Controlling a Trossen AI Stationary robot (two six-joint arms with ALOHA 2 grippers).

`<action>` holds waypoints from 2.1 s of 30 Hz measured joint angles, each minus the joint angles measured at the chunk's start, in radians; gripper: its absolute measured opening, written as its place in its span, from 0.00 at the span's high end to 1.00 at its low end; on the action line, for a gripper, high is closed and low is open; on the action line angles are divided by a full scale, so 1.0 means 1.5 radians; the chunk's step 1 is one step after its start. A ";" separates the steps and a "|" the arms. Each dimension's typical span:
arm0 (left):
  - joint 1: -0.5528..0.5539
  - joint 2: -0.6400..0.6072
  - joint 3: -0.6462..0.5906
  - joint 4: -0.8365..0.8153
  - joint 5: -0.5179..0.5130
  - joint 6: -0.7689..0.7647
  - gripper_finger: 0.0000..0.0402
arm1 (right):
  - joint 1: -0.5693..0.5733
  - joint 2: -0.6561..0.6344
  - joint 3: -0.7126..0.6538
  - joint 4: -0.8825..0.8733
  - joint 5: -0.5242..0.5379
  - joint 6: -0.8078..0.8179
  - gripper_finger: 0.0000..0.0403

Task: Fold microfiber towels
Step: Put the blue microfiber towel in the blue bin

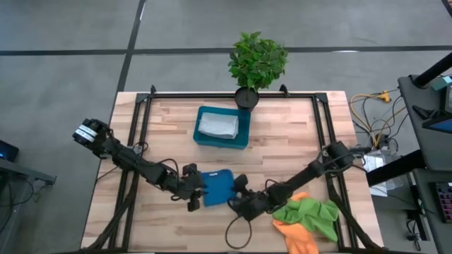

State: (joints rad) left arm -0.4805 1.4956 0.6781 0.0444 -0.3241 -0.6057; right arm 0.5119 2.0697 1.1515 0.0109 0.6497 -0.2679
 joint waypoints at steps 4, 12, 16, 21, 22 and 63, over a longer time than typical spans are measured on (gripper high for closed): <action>-0.002 -0.001 0.000 -0.001 0.000 -0.012 0.75 | 0.000 0.020 0.003 0.002 0.023 0.011 0.43; -0.004 -0.003 0.017 0.000 -0.001 -0.011 0.75 | 0.000 0.034 0.024 -0.003 0.009 0.003 0.52; -0.006 -0.003 0.036 0.000 -0.001 0.007 0.75 | -0.013 0.034 0.033 -0.007 -0.045 0.007 0.64; -0.028 0.005 0.062 0.001 0.001 0.132 0.75 | -0.037 0.035 0.070 -0.066 -0.122 0.118 0.88; -0.033 0.009 0.065 0.000 0.001 0.145 0.75 | -0.044 0.035 0.082 -0.084 -0.143 0.143 0.93; -0.068 0.127 0.141 -0.245 0.021 0.027 0.82 | -0.138 0.004 0.144 -0.119 -0.489 0.330 0.97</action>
State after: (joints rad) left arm -0.5827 1.6857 0.8894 -0.3234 -0.2924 -0.5644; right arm 0.3054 2.0762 1.3670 -0.1673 -0.0833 0.2269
